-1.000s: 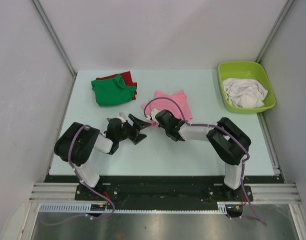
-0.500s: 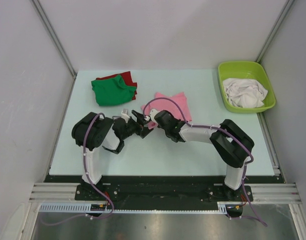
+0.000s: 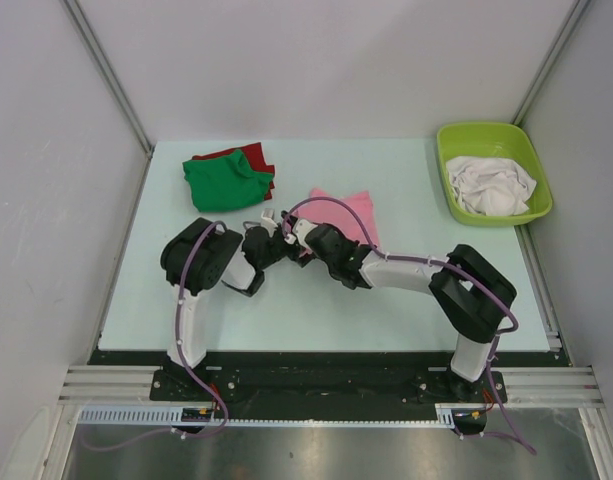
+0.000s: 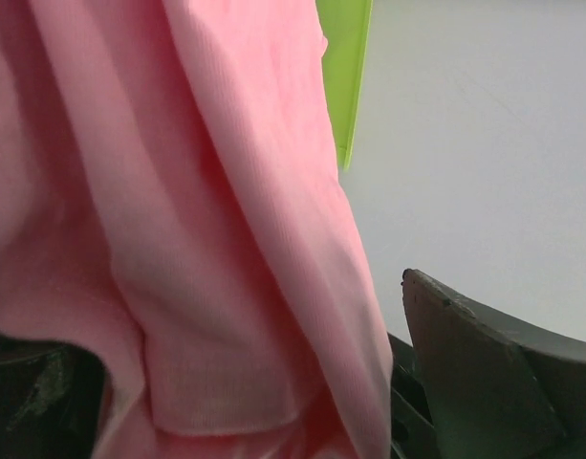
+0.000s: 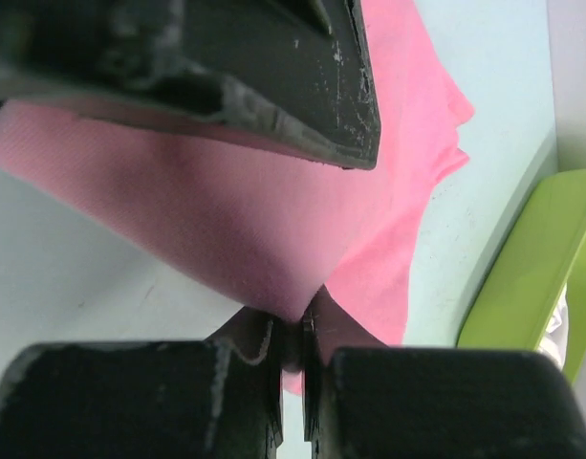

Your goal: Fold and stack the t-shirts

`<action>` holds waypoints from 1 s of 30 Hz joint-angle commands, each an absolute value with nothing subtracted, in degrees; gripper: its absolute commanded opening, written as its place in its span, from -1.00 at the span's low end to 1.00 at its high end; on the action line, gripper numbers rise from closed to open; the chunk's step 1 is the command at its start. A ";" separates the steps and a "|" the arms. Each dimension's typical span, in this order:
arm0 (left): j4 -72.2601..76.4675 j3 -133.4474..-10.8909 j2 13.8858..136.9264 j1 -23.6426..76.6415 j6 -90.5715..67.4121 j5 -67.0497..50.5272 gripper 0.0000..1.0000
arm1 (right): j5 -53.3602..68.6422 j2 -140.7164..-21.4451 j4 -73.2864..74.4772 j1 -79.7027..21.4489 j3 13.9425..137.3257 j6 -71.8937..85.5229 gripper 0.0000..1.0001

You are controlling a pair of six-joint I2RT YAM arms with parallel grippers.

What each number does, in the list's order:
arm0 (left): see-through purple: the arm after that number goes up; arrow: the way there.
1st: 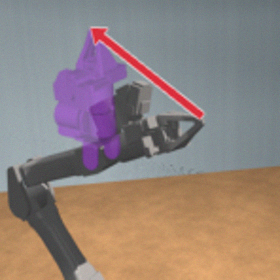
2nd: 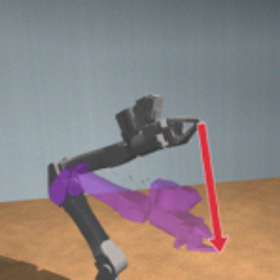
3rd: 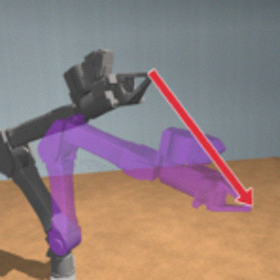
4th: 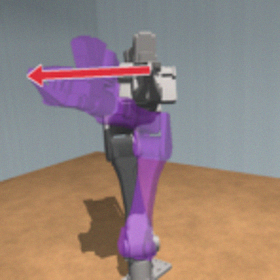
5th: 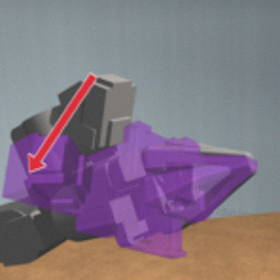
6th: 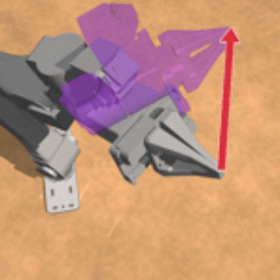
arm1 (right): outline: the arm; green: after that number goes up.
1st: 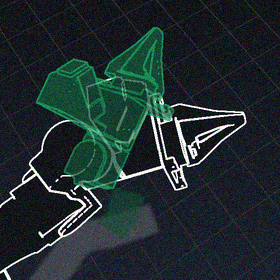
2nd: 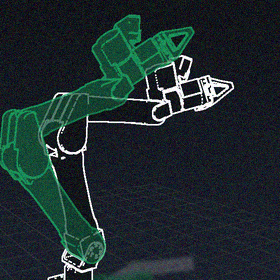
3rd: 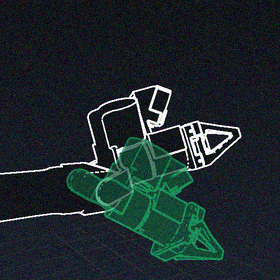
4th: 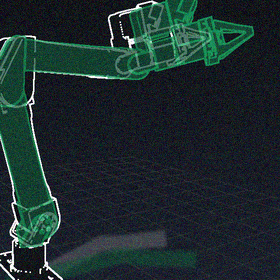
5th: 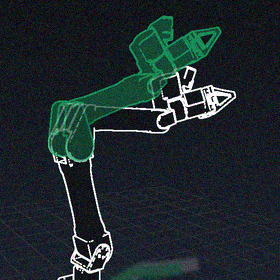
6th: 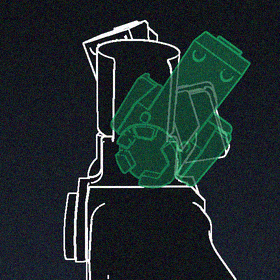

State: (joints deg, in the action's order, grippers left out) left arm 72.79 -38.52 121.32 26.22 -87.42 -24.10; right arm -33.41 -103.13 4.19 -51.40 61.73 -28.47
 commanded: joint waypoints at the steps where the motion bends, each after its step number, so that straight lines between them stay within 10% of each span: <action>1: 64.34 -39.98 125.41 26.98 -88.07 -23.38 1.00 | -35.33 -98.53 5.80 -52.64 62.23 -27.07 -1.00; 20: 57.92 -49.31 128.50 26.37 -83.32 -28.04 0.99 | -37.35 -90.97 12.65 -56.07 56.07 -21.62 -1.00; 24: 60.64 -50.18 128.50 26.37 -83.32 -30.06 0.63 | -38.05 -91.05 13.18 -56.77 56.16 -21.18 -1.00; 30: 59.59 -51.59 127.09 26.19 -82.80 -32.61 0.02 | -38.67 -91.32 15.03 -57.57 56.34 -19.69 0.30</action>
State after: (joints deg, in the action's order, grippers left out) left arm 62.57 -50.00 127.33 26.35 -84.18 -30.04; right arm -36.75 -93.41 14.00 -56.82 56.05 -21.80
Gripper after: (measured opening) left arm 0.543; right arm 0.545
